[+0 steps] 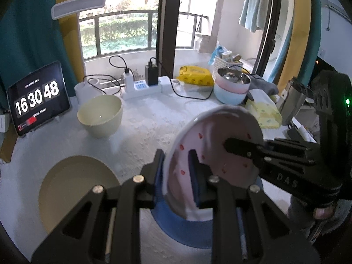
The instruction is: Organize plates and bowls
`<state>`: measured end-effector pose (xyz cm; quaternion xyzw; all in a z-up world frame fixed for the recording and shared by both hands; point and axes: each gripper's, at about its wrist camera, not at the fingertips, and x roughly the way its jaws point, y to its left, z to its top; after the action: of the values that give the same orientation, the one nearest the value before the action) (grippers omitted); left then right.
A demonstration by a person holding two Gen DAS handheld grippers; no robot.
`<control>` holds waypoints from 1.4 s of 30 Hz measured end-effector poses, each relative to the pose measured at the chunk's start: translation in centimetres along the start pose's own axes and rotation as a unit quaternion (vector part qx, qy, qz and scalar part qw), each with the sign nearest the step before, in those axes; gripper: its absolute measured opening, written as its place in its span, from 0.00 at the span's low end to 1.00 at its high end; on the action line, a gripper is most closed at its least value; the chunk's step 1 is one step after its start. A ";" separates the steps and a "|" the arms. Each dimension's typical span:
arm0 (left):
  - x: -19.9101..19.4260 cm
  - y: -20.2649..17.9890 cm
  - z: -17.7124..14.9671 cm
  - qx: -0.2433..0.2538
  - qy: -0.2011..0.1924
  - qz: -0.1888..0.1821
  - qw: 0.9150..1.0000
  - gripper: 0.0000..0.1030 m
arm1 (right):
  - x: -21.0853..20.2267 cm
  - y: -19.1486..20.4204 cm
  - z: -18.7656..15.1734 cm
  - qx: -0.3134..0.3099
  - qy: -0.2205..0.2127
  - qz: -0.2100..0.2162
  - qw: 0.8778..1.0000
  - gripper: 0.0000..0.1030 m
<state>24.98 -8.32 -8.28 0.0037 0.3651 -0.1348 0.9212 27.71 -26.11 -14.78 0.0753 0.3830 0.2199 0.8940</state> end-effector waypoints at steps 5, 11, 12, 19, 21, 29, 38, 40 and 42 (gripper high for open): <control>0.3 -0.4 -1.0 -0.001 0.010 0.001 1.000 0.22 | 0.1 -0.2 -1.0 0.005 0.010 -0.002 1.000 0.07; 0.8 -0.5 -2.2 -0.005 0.021 0.003 1.000 0.22 | 0.5 -0.3 -2.2 0.012 0.022 0.000 1.000 0.08; 0.9 -0.4 -2.4 -0.007 0.024 0.003 1.000 0.22 | 0.7 -0.3 -2.3 0.013 0.025 0.000 1.000 0.08; 2.1 0.1 -3.4 -0.015 0.043 0.005 0.999 0.22 | 1.9 -0.3 -2.7 0.015 0.044 -0.002 0.999 0.08; 2.5 0.1 -3.5 -0.014 0.049 0.005 0.999 0.22 | 2.3 -0.5 -2.8 0.018 0.050 -0.002 0.999 0.08; 3.8 -0.3 -3.8 -0.009 0.060 0.003 0.998 0.22 | 3.0 -0.8 -2.8 0.013 0.059 -0.018 0.998 0.08; 4.3 -0.4 -3.9 -0.007 0.069 0.002 0.998 0.23 | 3.3 -0.5 -2.7 -0.009 0.068 -0.041 0.997 0.09; 4.3 -0.4 -4.0 -0.008 0.071 0.001 0.997 0.23 | 3.4 -0.4 -2.7 -0.014 0.071 -0.045 0.996 0.09; 4.3 -0.3 -4.0 -0.008 0.073 -0.001 0.997 0.24 | 3.4 -0.3 -2.7 -0.017 0.073 -0.050 0.996 0.09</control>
<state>25.20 -9.23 -14.12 0.0056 0.4323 -0.1326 0.8919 27.92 -24.93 -18.98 0.0250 0.4465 0.1859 0.8749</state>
